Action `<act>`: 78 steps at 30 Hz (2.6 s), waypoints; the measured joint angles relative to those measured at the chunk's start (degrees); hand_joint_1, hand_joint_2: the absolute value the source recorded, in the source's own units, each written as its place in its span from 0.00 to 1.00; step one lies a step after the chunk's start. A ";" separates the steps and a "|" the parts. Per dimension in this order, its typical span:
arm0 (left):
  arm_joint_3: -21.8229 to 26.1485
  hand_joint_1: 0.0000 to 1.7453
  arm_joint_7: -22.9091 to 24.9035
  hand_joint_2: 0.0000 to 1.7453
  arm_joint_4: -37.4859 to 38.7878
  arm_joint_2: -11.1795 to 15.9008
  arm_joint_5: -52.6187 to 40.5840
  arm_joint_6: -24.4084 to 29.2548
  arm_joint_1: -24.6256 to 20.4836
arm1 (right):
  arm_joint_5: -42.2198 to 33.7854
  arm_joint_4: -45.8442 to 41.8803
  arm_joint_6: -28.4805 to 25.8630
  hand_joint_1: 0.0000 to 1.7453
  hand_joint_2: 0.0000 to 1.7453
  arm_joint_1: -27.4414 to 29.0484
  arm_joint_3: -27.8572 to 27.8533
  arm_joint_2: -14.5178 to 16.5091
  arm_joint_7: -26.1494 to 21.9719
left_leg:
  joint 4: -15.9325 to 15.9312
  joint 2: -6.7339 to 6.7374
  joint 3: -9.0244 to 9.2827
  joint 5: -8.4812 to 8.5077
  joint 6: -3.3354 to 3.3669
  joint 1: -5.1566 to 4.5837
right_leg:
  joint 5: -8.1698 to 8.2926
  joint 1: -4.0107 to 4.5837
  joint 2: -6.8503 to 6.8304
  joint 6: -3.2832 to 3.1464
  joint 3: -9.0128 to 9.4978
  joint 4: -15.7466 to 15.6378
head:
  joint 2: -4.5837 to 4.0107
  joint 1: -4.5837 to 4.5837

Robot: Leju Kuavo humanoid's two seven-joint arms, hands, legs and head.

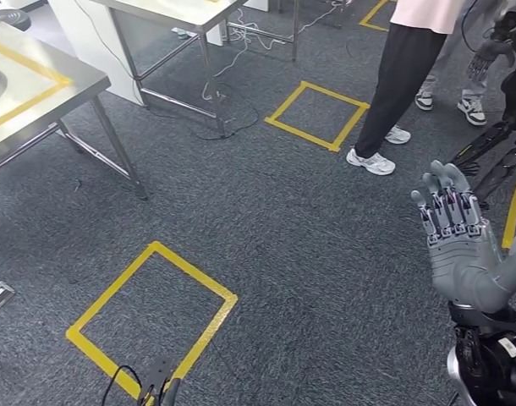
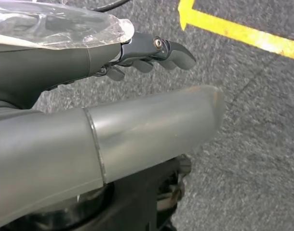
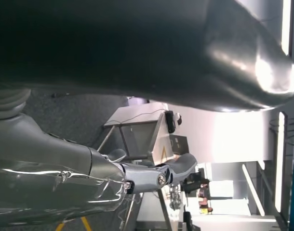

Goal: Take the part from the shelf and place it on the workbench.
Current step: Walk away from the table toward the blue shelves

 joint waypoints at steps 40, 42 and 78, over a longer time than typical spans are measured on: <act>0.04 0.00 -0.03 0.00 0.00 -0.11 0.38 0.00 0.29 | 0.00 0.16 0.09 0.00 0.00 -0.29 0.07 0.11 0.08 | -0.95 3.56 3.83 -2.37 0.57 0.26 | -3.06 -0.17 -4.61 1.59 -6.67 12.37 | 0.00 0.54; 0.04 0.00 -0.03 0.00 0.00 -0.16 0.39 0.00 0.27 | 0.00 0.18 0.10 0.00 0.00 -0.34 0.07 0.11 0.09 | -1.02 4.25 5.23 -3.47 0.04 0.26 | 0.44 0.10 -6.21 1.45 -3.82 4.61 | -0.01 0.63; 0.04 0.00 -0.18 0.00 0.00 -0.29 -0.39 0.77 0.05 | 0.17 0.13 0.17 0.00 0.00 -0.23 0.03 0.29 0.14 | 1.82 4.67 -0.63 -1.58 -1.55 -0.08 | -1.89 -0.11 -5.62 -0.28 0.25 1.42 | 0.00 0.16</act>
